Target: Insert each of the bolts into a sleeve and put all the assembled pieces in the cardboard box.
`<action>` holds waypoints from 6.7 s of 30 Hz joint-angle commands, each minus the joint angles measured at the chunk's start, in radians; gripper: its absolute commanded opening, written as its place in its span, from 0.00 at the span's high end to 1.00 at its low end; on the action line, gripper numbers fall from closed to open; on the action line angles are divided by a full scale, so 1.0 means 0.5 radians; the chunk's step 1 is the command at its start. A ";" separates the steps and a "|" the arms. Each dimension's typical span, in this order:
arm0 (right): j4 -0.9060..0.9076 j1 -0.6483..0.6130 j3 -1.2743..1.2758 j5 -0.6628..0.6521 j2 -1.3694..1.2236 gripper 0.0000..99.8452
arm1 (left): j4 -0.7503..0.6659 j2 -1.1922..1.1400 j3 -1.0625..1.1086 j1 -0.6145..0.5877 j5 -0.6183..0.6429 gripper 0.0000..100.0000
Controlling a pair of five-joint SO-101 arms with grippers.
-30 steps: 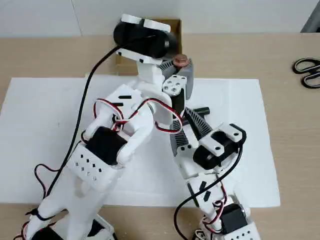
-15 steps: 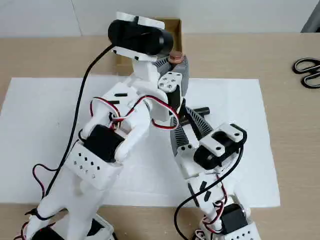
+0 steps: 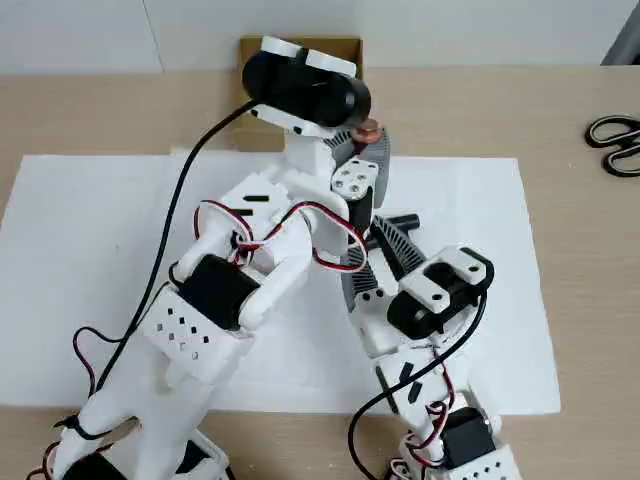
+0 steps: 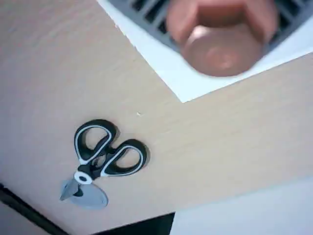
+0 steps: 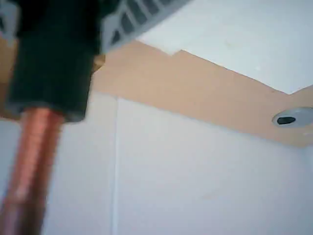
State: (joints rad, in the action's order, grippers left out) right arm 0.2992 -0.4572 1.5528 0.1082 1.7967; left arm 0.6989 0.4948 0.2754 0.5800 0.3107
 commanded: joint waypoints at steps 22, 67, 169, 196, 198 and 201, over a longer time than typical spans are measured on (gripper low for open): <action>0.002 0.002 -0.141 0.012 0.035 1.00 | 0.571 0.028 -0.020 0.046 -0.015 0.99; -0.210 0.364 -1.636 -0.304 -2.030 1.00 | 1.636 0.141 -0.634 -1.295 -0.417 0.69; 1.806 0.588 -3.090 -0.304 -4.120 0.77 | 2.099 0.740 0.069 -1.301 -0.758 0.69; 2.101 0.585 -3.287 -0.433 -4.393 1.00 | 2.099 0.740 0.195 -1.301 -0.761 0.69; 2.269 0.582 -3.379 -0.433 -4.393 1.00 | 2.102 0.740 0.195 -1.301 -0.761 0.69; 2.417 0.582 -3.480 -0.427 -4.393 0.99 | 2.102 0.740 0.195 -1.301 -0.761 0.69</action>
State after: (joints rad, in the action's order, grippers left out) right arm 1.4469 -0.1718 -0.1166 -0.0944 -0.4127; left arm 1.7346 0.8508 0.3751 -0.0629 -0.0637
